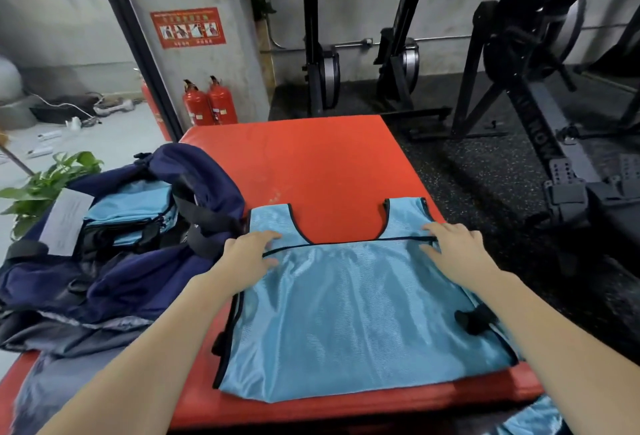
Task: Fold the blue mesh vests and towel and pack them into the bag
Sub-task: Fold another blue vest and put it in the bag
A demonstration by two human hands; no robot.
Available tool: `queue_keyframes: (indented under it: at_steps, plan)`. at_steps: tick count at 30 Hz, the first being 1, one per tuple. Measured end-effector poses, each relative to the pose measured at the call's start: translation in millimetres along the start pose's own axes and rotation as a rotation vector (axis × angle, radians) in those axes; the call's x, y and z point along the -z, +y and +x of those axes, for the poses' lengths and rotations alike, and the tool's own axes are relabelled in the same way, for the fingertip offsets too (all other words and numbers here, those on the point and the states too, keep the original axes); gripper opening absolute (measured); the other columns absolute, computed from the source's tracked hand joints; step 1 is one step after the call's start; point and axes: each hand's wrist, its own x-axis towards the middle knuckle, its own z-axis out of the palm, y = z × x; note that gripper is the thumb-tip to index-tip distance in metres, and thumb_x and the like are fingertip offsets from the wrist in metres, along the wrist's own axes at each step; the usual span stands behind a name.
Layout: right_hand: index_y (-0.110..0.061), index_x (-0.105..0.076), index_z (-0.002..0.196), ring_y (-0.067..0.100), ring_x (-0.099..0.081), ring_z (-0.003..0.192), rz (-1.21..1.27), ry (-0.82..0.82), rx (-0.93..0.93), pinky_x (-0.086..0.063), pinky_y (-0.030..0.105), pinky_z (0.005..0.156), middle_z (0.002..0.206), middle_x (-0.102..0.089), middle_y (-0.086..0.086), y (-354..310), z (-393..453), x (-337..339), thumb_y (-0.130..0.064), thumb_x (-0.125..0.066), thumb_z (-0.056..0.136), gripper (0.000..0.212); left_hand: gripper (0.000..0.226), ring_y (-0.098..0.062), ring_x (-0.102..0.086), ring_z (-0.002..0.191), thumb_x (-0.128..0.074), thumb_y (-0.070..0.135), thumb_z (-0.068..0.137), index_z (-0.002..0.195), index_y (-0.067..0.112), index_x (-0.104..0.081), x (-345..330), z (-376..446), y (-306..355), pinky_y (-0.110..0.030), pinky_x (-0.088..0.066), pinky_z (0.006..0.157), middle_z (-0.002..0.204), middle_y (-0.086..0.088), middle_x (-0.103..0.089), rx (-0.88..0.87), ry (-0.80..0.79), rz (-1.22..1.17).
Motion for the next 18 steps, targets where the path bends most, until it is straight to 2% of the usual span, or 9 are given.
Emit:
queue_keyframes:
  at_steps: [2,6,8,10,13,15,16,18]
  plan:
    - [-0.029,-0.051,0.134,0.021,-0.054,0.113,0.001,-0.005,-0.025,-0.032,0.045,0.101,0.118,-0.062,-0.006,6,5,5,-0.036,-0.053,0.098,0.037,0.047,-0.017,-0.057,0.106,-0.069,0.029,0.089,0.133,0.033,-0.054,4,3,-2,-0.037,-0.033,0.102,0.109,0.009,-0.059,0.001,-0.017,-0.033]
    - [-0.030,-0.064,0.104,0.016,-0.059,0.093,0.042,-0.049,-0.058,-0.036,0.039,0.092,0.095,-0.064,-0.012,10,5,15,-0.031,-0.062,0.089,0.016,0.026,-0.018,-0.057,0.102,-0.070,0.030,0.086,0.111,0.031,-0.062,9,8,-3,-0.037,-0.039,0.100,0.099,0.009,-0.062,0.018,-0.074,-0.002]
    - [-0.029,-0.066,0.091,0.014,-0.061,0.083,0.160,-0.034,-0.086,-0.045,0.034,0.079,0.087,-0.067,-0.010,9,3,22,-0.029,-0.067,0.085,0.007,0.010,-0.016,-0.060,0.090,-0.069,0.031,0.084,0.092,0.033,-0.063,14,9,-4,-0.031,-0.046,0.088,0.086,0.012,-0.063,-0.020,-0.079,0.020]
    - [-0.030,-0.068,0.082,0.013,-0.062,0.076,0.350,0.018,-0.128,-0.048,0.031,0.067,0.078,-0.068,-0.006,8,3,32,-0.024,-0.069,0.083,0.006,0.009,-0.010,-0.060,0.077,-0.070,0.031,0.083,0.079,0.034,-0.062,24,11,-4,-0.020,-0.045,0.071,0.076,0.012,-0.064,-0.048,-0.051,-0.024]
    - [-0.027,-0.070,0.081,0.017,-0.062,0.077,0.566,0.203,-0.163,-0.045,0.028,0.067,0.077,-0.069,-0.001,6,14,46,-0.017,-0.069,0.084,0.011,0.007,-0.007,-0.062,0.077,-0.073,0.030,0.085,0.083,0.031,-0.067,43,17,-1,-0.025,-0.047,0.072,0.080,0.009,-0.068,-0.031,0.109,-0.202]
    - [-0.026,-0.070,0.089,0.017,-0.061,0.079,0.640,0.286,-0.171,-0.045,0.030,0.076,0.082,-0.069,-0.003,2,25,46,-0.016,-0.068,0.087,0.011,0.004,-0.012,-0.063,0.080,-0.071,0.029,0.088,0.087,0.028,-0.067,47,25,2,-0.024,-0.046,0.072,0.080,0.007,-0.068,-0.006,0.262,-0.254]
    - [-0.026,-0.071,0.093,0.017,-0.061,0.081,0.633,0.284,-0.173,-0.046,0.031,0.079,0.085,-0.069,-0.004,1,30,41,-0.017,-0.068,0.088,0.011,0.003,-0.012,-0.062,0.080,-0.070,0.027,0.090,0.090,0.026,-0.067,45,29,2,-0.017,-0.044,0.069,0.080,0.007,-0.067,0.012,0.300,-0.272]
    - [-0.025,-0.068,0.096,0.017,-0.061,0.082,0.563,0.201,-0.183,-0.046,0.030,0.079,0.088,-0.069,-0.002,0,38,24,-0.019,-0.069,0.088,0.010,0.014,-0.009,-0.059,0.077,-0.070,0.023,0.089,0.103,0.024,-0.065,36,32,0,-0.009,-0.041,0.062,0.081,0.008,-0.064,0.052,0.258,-0.294]
